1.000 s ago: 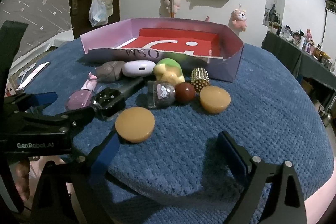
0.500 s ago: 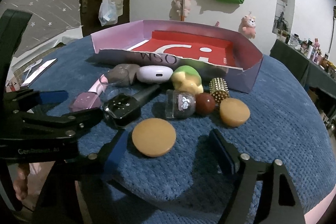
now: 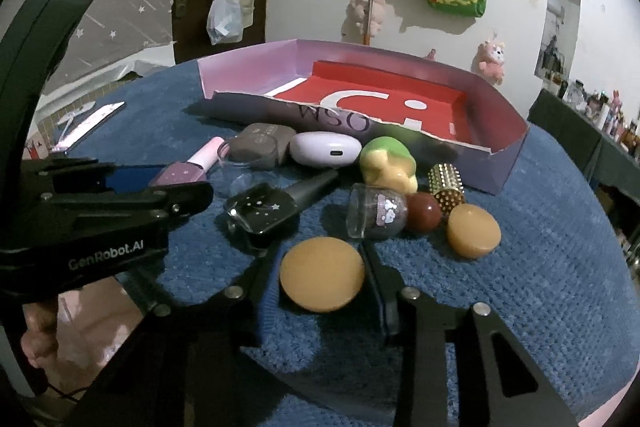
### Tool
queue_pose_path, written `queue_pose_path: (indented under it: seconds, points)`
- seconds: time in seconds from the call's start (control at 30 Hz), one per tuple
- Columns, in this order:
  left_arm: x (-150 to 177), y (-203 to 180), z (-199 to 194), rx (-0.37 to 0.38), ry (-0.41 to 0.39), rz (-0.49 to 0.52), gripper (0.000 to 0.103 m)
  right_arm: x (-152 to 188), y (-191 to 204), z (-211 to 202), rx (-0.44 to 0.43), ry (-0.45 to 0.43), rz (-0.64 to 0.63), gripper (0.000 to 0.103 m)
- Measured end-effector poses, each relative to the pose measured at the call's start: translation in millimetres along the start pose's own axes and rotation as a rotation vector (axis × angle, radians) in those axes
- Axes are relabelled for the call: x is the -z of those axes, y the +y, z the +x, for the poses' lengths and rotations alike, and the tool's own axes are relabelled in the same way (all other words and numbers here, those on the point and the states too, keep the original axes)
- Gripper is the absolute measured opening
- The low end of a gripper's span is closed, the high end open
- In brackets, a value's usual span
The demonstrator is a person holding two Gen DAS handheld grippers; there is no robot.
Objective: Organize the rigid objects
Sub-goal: 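Grasp the lilac nail polish bottle with the left gripper while the right gripper grasps an orange round puff, then carry the nail polish bottle and orange puff with both grippers into the red-lined box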
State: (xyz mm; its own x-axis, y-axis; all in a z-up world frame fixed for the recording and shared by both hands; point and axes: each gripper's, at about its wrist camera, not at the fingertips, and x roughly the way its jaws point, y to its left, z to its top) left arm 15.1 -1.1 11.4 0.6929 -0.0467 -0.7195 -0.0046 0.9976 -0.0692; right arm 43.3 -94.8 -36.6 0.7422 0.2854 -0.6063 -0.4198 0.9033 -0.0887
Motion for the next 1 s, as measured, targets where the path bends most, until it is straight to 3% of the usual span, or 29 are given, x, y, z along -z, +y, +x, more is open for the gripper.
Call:
queue_pose_path:
  seconds: [0.2, 0.57, 1.0]
  points:
    - [1, 3, -8, -0.002, -0.027, 0.003, 0.038, -4, -3, -9, -0.012, -0.021, 0.021, 0.040]
    - [-10, 11, -29, -0.026, -0.116, 0.011, 0.038, -25, -21, -23, -0.114, -0.050, 0.096, 0.040]
    - [-50, 17, -35, 0.011, -0.181, 0.042, 0.038, -56, -43, -17, -0.109, -0.058, 0.112, 0.040]
